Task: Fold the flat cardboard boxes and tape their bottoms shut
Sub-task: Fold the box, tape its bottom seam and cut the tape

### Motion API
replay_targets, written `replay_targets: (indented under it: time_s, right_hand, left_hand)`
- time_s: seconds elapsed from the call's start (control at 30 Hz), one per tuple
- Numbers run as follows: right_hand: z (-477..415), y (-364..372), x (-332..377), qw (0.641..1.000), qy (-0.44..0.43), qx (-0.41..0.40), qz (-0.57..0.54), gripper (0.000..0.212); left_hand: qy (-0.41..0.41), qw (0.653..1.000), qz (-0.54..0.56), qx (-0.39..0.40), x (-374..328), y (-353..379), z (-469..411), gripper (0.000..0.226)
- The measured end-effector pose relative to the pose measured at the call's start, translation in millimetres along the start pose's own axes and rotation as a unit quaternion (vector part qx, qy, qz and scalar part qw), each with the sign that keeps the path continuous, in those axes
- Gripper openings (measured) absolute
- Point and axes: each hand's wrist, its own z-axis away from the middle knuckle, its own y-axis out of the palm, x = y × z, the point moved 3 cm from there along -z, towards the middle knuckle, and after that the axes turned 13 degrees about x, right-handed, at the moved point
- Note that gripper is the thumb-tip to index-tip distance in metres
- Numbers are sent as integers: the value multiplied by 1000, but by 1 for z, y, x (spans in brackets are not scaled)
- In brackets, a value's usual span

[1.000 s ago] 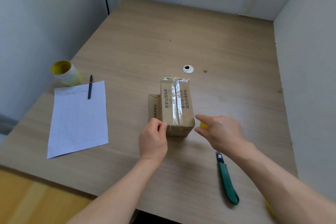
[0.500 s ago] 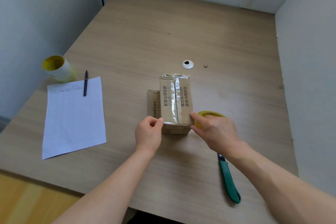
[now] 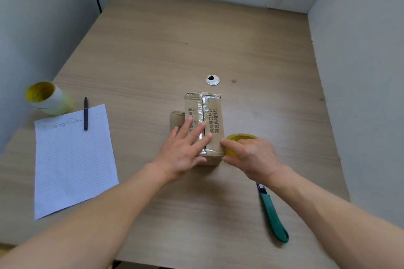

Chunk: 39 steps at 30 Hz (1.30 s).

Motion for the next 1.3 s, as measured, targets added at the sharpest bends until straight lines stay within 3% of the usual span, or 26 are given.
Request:
replay_targets:
  time_s: [0.2, 0.5, 0.67, 0.87, 0.93, 1.0, 1.1, 1.2, 1.3]
  right_hand:
    - [-2, 5, -2, 999, 8, 26, -30, 46]
    - [13, 13, 25, 996, 35, 34, -80, 40]
    - [10, 11, 30, 996, 39, 30, -72, 36]
    - [15, 13, 28, 994, 54, 36, -83, 39]
    - [12, 10, 27, 992, 63, 49, -103, 40]
    - [13, 10, 26, 986, 72, 87, -119, 43]
    - [19, 6, 25, 972, 93, 147, -159, 45]
    - [31, -1, 22, 941, 131, 176, -258, 62]
    - [39, -6, 15, 908, 165, 220, -315, 55]
  left_hand:
    - [37, 999, 12, 26, 10, -1, 2, 68]
    - [43, 996, -27, 68, 1, -34, 22, 98]
    - [-86, 991, 46, 94, -30, -15, 14, 74]
    - [-85, 992, 66, 66, -31, -17, 11, 52]
    - [-65, 995, 64, 47, -29, -23, 5, 50]
    - [11, 996, 70, 47, -33, -28, -2, 55]
    - [123, 977, 121, 122, -34, -33, -18, 70]
    - [131, 964, 144, 179, -32, -34, -27, 83]
    - [125, 961, 169, 178, -31, -38, -33, 83]
